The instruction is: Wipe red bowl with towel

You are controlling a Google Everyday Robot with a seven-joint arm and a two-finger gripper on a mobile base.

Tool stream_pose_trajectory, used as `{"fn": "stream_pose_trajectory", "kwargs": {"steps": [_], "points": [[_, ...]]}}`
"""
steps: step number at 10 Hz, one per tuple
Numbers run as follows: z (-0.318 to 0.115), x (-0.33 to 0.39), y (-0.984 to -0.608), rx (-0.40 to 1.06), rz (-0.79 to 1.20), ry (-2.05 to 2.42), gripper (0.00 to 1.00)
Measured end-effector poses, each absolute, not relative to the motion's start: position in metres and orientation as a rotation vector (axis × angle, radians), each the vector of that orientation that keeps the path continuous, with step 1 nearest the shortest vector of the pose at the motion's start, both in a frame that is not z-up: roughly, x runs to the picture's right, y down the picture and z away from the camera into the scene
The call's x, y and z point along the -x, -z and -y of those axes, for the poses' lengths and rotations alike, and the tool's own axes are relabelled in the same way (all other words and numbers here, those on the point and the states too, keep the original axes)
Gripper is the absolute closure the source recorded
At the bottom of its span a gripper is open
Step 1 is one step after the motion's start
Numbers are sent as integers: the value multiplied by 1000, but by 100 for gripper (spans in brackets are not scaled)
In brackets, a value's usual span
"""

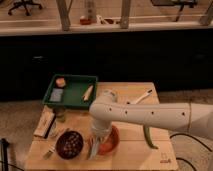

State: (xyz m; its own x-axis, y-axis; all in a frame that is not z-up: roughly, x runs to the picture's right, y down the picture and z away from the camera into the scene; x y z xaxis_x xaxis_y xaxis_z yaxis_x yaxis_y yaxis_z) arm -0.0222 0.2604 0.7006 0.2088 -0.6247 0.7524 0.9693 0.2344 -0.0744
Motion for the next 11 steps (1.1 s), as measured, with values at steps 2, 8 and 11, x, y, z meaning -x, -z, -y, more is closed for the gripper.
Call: {"fn": "stream_pose_trajectory", "kwargs": {"steps": [2, 8, 11], "points": [[-269, 1, -701, 640, 668, 1193, 100], [-244, -38, -723, 641, 606, 1094, 100], [-225, -23, -727, 626, 595, 1120, 100]]}}
